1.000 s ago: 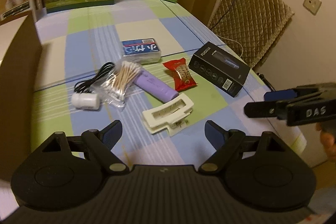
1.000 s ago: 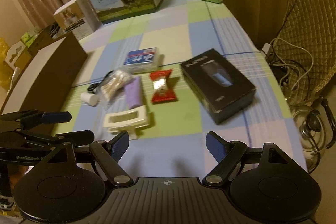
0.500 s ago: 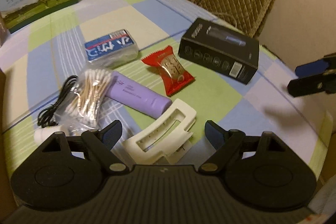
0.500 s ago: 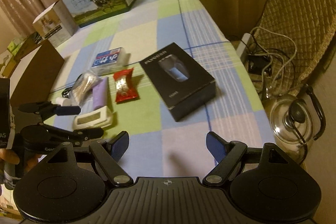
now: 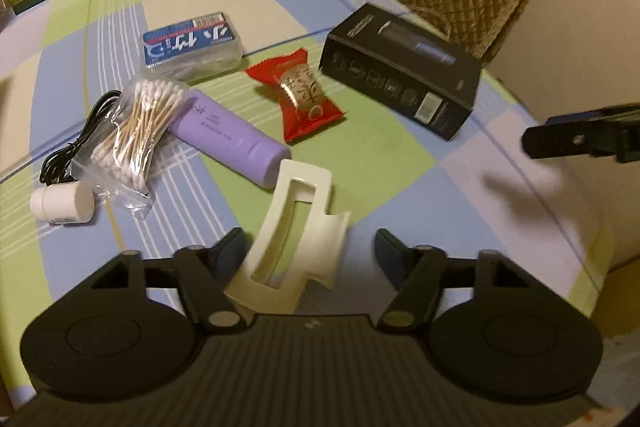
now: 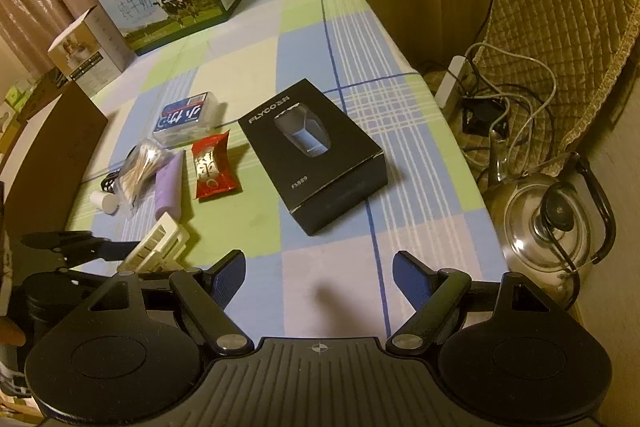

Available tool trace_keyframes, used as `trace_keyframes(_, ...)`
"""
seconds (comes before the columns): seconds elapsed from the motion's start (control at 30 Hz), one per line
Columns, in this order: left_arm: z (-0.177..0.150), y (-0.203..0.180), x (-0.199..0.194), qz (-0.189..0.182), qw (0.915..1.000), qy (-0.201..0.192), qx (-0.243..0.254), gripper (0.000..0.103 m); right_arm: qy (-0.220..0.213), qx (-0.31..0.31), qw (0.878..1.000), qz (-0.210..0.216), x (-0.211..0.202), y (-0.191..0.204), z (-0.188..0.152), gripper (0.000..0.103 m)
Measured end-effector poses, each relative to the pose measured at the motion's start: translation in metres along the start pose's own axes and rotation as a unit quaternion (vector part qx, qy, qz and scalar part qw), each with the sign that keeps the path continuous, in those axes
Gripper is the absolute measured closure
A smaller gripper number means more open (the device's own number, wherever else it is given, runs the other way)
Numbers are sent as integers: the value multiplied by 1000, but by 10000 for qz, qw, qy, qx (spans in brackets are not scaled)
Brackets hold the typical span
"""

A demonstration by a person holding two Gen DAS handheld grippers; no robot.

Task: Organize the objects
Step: 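Grasp the white plastic clip holder with the left gripper while the right gripper grasps the black shaver box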

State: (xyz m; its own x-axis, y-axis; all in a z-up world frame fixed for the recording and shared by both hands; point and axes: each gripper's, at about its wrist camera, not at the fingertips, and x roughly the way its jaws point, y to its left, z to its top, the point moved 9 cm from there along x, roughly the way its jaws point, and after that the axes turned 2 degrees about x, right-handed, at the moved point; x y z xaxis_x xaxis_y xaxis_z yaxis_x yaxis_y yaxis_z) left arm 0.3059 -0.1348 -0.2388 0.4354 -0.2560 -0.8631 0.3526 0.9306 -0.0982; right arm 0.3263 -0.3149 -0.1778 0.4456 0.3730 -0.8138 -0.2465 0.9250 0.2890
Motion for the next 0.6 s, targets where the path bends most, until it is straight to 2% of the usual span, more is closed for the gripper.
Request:
trace_keyframes(0.1, 3, 0, 1, 28, 10000, 18, 49, 65, -7, 23, 10000, 7, 0, -3, 0, 25)
trace_keyframes(0.17, 3, -1, -1, -30, 10000, -11, -6, 66, -2, 34, 10000, 6, 1, -6, 1, 25)
trace_keyframes(0.3, 4, -6, -9, 76, 9999, -151, -20, 66, -57, -14, 10000, 47, 1, -8, 5, 25)
trace_keyframes(0.43, 8, -4, -24, 138, 9990, -350, -235, 66, -223, -221, 9994, 156, 3, -4, 17, 24)
trace_keyframes(0.47, 10, -3, -27, 172, 9987, -391, -286, 66, -287, -317, 9989, 203, 5, -2, 22, 23)
trace_keyframes(0.53, 12, 4, -35, 299, 9975, -473, -443, 66, -397, -543, 9975, 237, 10, 3, 30, 12)
trace_keyframes(0.6, 14, 13, -42, 397, 9958, -538, -632, 66, -524, -848, 9946, 282, 16, 8, 38, 10)
